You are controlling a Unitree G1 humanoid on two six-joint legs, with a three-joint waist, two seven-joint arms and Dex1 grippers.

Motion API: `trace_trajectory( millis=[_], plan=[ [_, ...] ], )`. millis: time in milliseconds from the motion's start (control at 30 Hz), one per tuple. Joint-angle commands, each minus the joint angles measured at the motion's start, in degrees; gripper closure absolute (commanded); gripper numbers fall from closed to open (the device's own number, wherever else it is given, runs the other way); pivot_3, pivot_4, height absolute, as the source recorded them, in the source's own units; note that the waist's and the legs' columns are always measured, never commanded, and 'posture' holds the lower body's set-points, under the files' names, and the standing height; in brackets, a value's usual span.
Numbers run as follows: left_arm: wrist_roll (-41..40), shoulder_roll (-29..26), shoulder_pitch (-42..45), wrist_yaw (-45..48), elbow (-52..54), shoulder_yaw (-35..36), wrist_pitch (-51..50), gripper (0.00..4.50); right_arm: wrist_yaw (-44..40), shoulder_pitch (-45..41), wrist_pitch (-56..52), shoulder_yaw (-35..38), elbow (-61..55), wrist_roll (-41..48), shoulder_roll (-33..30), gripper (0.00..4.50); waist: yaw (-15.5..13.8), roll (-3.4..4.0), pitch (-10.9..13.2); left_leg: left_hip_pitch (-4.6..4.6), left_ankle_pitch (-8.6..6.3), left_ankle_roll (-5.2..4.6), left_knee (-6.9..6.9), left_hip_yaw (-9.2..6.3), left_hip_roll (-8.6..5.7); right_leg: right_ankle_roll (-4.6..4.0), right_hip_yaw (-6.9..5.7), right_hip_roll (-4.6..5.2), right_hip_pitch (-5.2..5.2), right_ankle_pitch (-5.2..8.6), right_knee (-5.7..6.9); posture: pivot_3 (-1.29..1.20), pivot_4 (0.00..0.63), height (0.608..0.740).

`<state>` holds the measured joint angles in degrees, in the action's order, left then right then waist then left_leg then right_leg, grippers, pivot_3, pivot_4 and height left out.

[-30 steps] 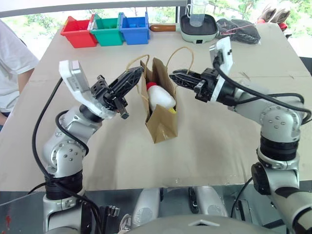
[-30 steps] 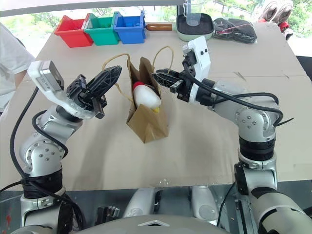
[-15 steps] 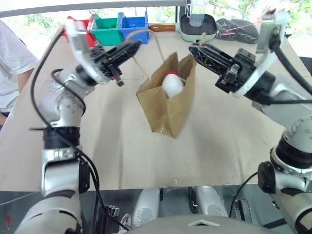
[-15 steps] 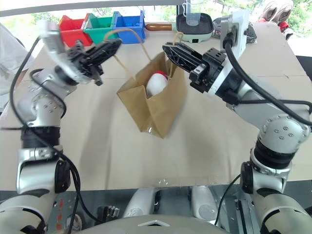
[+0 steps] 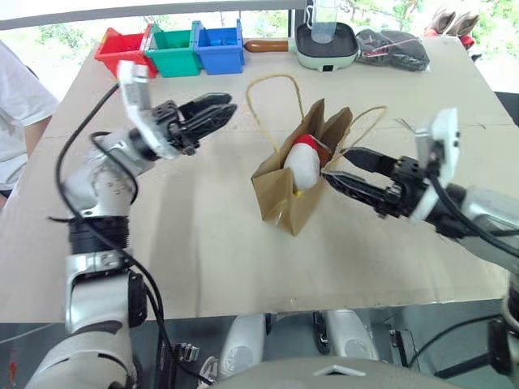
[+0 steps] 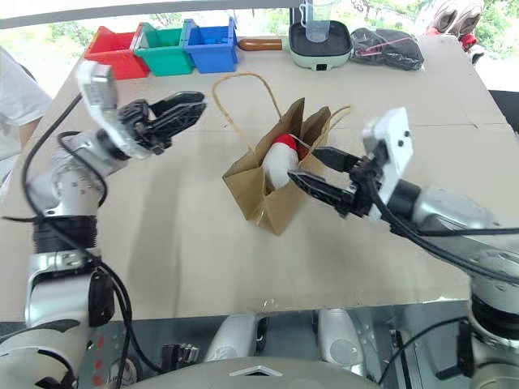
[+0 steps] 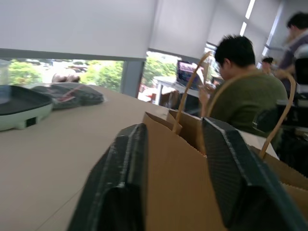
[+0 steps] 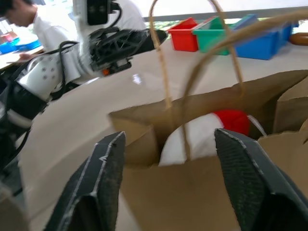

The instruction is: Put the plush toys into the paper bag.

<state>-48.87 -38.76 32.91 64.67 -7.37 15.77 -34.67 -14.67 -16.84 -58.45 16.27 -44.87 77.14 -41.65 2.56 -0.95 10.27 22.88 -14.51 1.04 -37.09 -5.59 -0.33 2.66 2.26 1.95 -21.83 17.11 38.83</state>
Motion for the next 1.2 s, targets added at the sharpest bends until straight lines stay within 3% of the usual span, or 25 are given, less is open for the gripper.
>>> trace_trajectory(
  millis=[33, 67, 167, 300, 367, 600, 800, 900, 1133, 1200],
  plan=[
    [-5.55, -4.14, -9.79, -1.17, 11.38, 5.54, -7.1, 0.42, -7.16, 5.22, 2.32, 6.37, -2.91, 3.34, -5.58, 1.89, 0.02, 0.0, 0.0, -0.04, -0.02, -0.03, 0.0, 0.04, 0.03, 0.0, 0.04, 0.0, 0.02, 0.0, -0.02, 0.0, 0.15, 0.74],
    [-6.48, -4.45, -11.61, -1.64, 13.09, 6.08, -7.96, 0.02, -8.06, 6.38, 3.03, 6.56, -3.15, 3.16, -6.62, 1.89, -0.17, 0.0, 0.0, -0.07, -0.02, -0.03, 0.01, 0.1, 0.06, 0.0, 0.09, 0.06, 0.02, 0.0, -0.03, 0.0, 0.15, 0.74],
    [-5.32, -2.12, -20.54, -6.06, 22.52, 5.13, -7.22, 0.02, -10.21, 8.27, 5.01, 0.76, -3.01, -5.19, -7.97, 1.89, -0.78, -0.03, 0.01, -0.07, -0.02, -0.03, -0.07, -0.04, 0.07, 0.0, 0.06, 0.09, 0.1, 0.0, -0.02, 0.0, 0.15, 0.74],
    [3.33, 4.76, -26.81, -13.78, 30.06, -2.12, -0.8, 0.0, -11.5, 4.66, 12.41, -19.87, 2.56, -26.99, -2.61, 3.65, -1.14, -0.11, -0.04, -0.22, -0.01, -0.02, -0.17, 0.13, 0.06, 0.01, 0.11, 0.12, 0.19, 0.0, -0.04, 0.0, 0.15, 0.74],
    [5.1, 6.47, -27.41, -15.38, 32.12, -4.52, 0.37, 0.0, -12.15, 2.54, 15.81, -26.0, 6.18, -34.1, 0.44, 4.45, -1.31, -0.1, -0.03, -0.23, 0.0, 0.0, -0.22, 0.17, 0.08, 0.05, 0.14, 0.04, 0.17, -0.04, -0.02, 0.0, 0.15, 0.74],
    [13.47, 11.42, -25.48, -20.37, 33.16, -12.96, 6.27, 0.0, -15.93, -3.89, 22.44, -34.7, 18.42, -44.48, 11.68, 4.45, -1.86, -0.08, -0.04, -0.12, 0.01, 0.02, -0.17, 0.16, 0.07, 0.03, 0.11, -0.03, 0.06, -0.05, 0.01, 0.0, 0.15, 0.74],
    [22.7, 17.26, -21.84, -28.41, 28.57, -17.18, 11.31, 0.0, -18.69, -6.15, 25.14, -35.73, 24.46, -48.71, 17.1, 4.45, -1.88, -0.08, -0.04, -0.1, 0.01, 0.01, -0.18, 0.13, -0.07, 0.05, 0.07, -0.04, 0.08, -0.06, 0.03, 0.0, 0.15, 0.74],
    [23.93, 19.22, -19.76, -27.97, 25.85, -18.58, 13.42, 0.81, -19.39, -4.55, 25.87, -35.19, 23.94, -50.19, 17.11, 4.5, -1.84, -0.09, -0.05, -0.11, 0.01, 0.01, -0.18, 0.1, -0.08, 0.06, 0.05, -0.04, 0.08, -0.07, 0.04, 0.0, 0.15, 0.74],
    [25.15, 17.49, -16.21, -20.84, 18.48, -18.04, 19.83, 4.34, -20.79, 3.85, 31.62, -30.99, 14.15, -53.54, 12.23, 4.5, -1.72, -0.08, -0.04, -0.09, 0.01, 0.01, -0.18, 0.05, -0.13, 0.06, -0.02, -0.03, 0.1, -0.06, 0.04, 0.0, 0.15, 0.74],
    [23.56, 15.29, -14.31, -15.14, 15.46, -16.9, 22.12, 4.43, -20.65, 7.35, 31.63, -25.46, 11.02, -50.57, 11.11, 4.5, -1.74, -0.08, -0.04, -0.11, 0.01, 0.01, -0.18, 0.05, -0.13, 0.06, -0.02, -0.06, 0.11, -0.06, 0.05, 0.0, 0.15, 0.74]
  ],
)
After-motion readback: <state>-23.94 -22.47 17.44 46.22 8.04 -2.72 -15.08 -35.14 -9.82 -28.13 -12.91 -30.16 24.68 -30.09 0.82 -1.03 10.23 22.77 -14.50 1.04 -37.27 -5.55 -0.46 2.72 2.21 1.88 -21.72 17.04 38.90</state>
